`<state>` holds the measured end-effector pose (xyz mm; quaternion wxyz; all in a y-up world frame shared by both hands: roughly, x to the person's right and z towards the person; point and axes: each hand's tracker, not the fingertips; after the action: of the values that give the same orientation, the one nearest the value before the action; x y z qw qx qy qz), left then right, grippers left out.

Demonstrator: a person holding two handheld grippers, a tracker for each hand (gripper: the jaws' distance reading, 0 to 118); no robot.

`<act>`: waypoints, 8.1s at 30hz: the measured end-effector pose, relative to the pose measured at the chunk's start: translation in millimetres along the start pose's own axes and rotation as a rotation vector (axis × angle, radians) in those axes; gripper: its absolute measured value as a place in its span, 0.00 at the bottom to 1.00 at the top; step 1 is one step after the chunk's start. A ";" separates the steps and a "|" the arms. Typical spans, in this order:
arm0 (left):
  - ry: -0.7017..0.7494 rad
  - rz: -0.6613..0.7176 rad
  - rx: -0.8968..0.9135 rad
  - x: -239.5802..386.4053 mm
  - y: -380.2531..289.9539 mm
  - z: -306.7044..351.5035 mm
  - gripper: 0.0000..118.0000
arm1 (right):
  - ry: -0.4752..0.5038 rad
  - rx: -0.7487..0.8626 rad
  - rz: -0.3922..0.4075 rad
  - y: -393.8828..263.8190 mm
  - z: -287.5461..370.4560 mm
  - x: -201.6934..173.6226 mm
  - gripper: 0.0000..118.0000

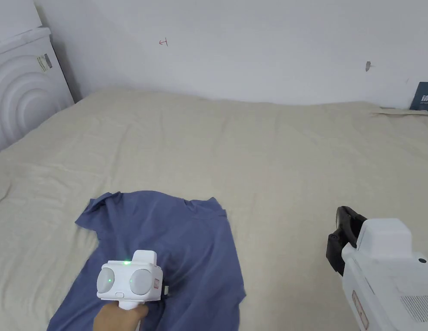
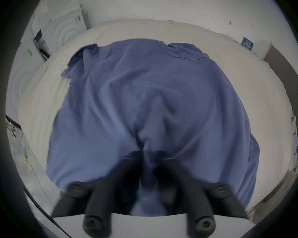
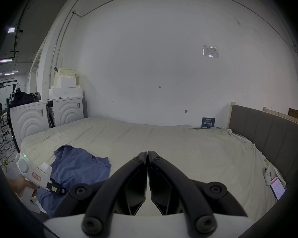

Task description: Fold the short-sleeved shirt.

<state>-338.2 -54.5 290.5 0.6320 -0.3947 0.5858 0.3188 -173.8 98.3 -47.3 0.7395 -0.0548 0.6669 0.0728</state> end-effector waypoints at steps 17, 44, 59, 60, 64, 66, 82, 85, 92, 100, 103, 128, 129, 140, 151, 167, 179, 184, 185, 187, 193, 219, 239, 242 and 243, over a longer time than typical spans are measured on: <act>-0.353 0.200 0.311 -15.2 37.2 95.4 0.00 | -0.035 0.046 -0.044 10.9 19.2 28.6 0.01; -0.797 -0.470 0.390 315.5 95.8 181.8 0.00 | -0.393 0.108 -0.062 18.6 100.5 162.7 0.01; -0.522 -0.546 -0.040 332.0 13.5 39.7 0.00 | -0.410 0.049 -0.088 -3.5 106.6 174.5 0.01; -0.499 -0.539 -0.061 332.5 9.3 31.6 0.01 | -0.407 0.048 -0.086 -3.7 107.0 172.7 0.01; -0.493 -0.527 -0.058 329.1 1.1 20.6 0.12 | -0.396 0.043 -0.077 -2.9 106.0 169.1 0.01; -0.494 -0.501 -0.039 325.5 5.4 27.3 0.28 | -0.393 0.043 -0.072 -1.9 106.0 167.5 0.01; -0.468 -0.301 0.508 232.9 48.9 159.5 0.89 | -0.367 0.068 -0.056 10.1 103.5 156.9 0.01; -0.427 -0.248 0.639 212.5 47.8 182.0 0.89 | -0.363 0.074 -0.057 10.8 103.8 156.6 0.01; -0.294 -0.223 0.869 181.9 32.0 191.4 0.65 | -0.359 0.078 -0.058 11.1 105.5 153.6 0.01; -0.209 -0.165 0.950 163.9 21.9 183.8 0.00 | -0.350 0.083 -0.053 9.7 107.3 149.5 0.01; -0.178 -0.161 0.957 158.3 21.7 178.6 0.00 | -0.347 0.082 -0.053 9.2 107.7 148.7 0.01; -0.276 -0.153 0.281 148.9 -12.7 92.6 0.00 | -0.329 0.051 -0.058 -0.2 98.6 144.7 0.01; -0.278 -0.142 0.260 149.1 -17.4 86.6 0.03 | -0.329 0.049 -0.059 -1.0 98.0 144.7 0.01; -0.247 -0.173 0.026 161.6 -55.3 38.5 0.63 | -0.325 0.009 -0.063 -13.5 92.4 147.8 0.01; -0.249 -0.247 0.035 183.9 -59.6 49.3 0.07 | -0.318 -0.014 -0.069 -18.3 85.0 148.7 0.01; -0.394 -0.158 0.187 156.1 -26.3 93.3 0.00 | -0.241 -0.301 -0.196 -57.7 -10.8 195.0 0.08; -0.406 -0.158 0.176 154.5 -20.5 78.8 0.00 | -0.198 -0.616 -0.212 -118.3 -102.9 210.5 0.79; -0.411 -0.148 0.175 154.8 -18.5 79.2 0.00 | -0.156 -0.707 -0.231 -137.0 -123.7 208.0 0.78; -0.413 -0.143 0.174 154.5 -18.4 78.3 0.00 | -0.149 -0.727 -0.224 -140.7 -127.1 205.4 0.78; -0.416 -0.136 0.172 156.1 -19.4 78.7 0.00 | -0.134 -0.748 -0.225 -148.1 -132.4 201.5 0.71; -0.422 -0.138 0.170 154.6 -22.3 78.6 0.00 | -0.047 -0.777 -0.292 -156.3 -125.9 189.1 0.03; -0.409 0.040 0.506 83.7 99.9 154.6 0.00 | -0.043 -0.246 -0.372 49.3 -33.7 247.2 0.02; -0.266 -0.028 0.746 89.5 312.1 245.2 0.00 | -0.118 0.024 -0.301 216.2 -90.9 261.4 0.02; -0.244 -0.032 0.786 91.8 337.3 255.5 0.00 | -0.135 0.061 -0.260 234.1 -102.8 259.4 0.02; -0.233 -0.036 0.801 92.5 344.7 259.5 0.00 | -0.118 0.068 -0.253 238.7 -106.0 257.9 0.02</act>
<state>-499.4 333.7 156.1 0.8030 -0.0892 0.5812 0.0973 -295.0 323.0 -311.0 0.7820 -0.1088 0.6123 -0.0406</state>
